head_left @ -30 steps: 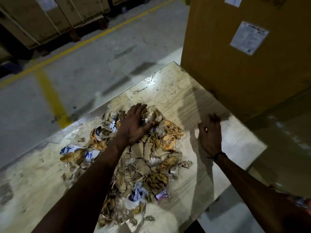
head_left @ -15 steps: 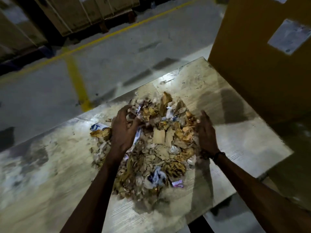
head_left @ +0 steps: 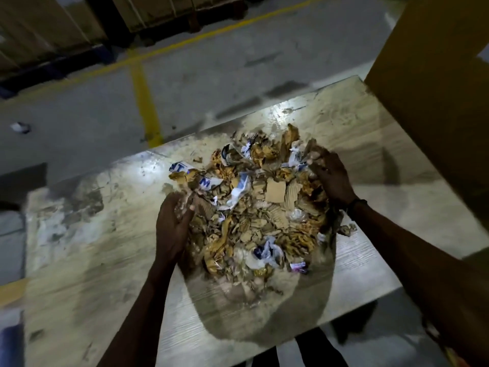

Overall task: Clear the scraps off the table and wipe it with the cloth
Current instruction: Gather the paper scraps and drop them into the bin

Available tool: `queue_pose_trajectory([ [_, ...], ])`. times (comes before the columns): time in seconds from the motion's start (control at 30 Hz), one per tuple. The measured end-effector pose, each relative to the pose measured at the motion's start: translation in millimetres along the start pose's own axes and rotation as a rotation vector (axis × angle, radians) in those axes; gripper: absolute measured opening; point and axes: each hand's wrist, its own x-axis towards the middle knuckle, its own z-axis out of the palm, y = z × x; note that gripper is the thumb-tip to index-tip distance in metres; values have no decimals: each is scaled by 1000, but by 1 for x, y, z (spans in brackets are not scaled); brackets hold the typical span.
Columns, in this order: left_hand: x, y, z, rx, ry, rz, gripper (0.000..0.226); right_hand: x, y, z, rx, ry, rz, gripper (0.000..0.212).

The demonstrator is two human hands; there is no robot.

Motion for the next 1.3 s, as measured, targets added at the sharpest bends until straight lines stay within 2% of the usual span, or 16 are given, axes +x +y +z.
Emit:
queue_pose_trajectory([
  [0.07, -10, -7, 8, 48, 7, 25, 68, -1, 1, 6, 9, -14, -7, 86],
  [0.17, -16, 5, 29, 103, 55, 39, 58, -11, -14, 17, 36, -24, -58, 80],
  [0.37, -16, 40, 63, 34, 27, 89, 62, -30, -41, 37, 102, -45, -168, 55],
  [0.5, -27, 38, 42, 12, 136, 83, 54, -39, -34, 7, 165, 64, -155, 46],
  [0.57, -45, 27, 28, 20, 212, 65, 54, -46, -19, -8, 199, 67, -172, 40],
  [0.73, -107, -6, 32, 2, 292, -58, 54, -77, 0, -9, 166, 19, -121, 62],
  [0.8, -114, 0, 50, 76, 306, -57, 58, -86, -7, 7, 123, -4, -152, 63],
  [0.93, -107, 27, 84, 52, 326, -146, 71, -94, -25, 39, 73, 3, -208, 70],
  [1.13, -108, 33, 86, -65, 417, -117, 66, -99, -25, 19, 183, 104, -150, 69],
  [1.2, -124, 21, 77, -87, 500, -135, 61, -109, -12, 6, 171, 173, -147, 65],
  [1.3, -164, 11, 78, -69, 573, -200, 59, -146, -2, 1, 207, 265, -48, 70],
])
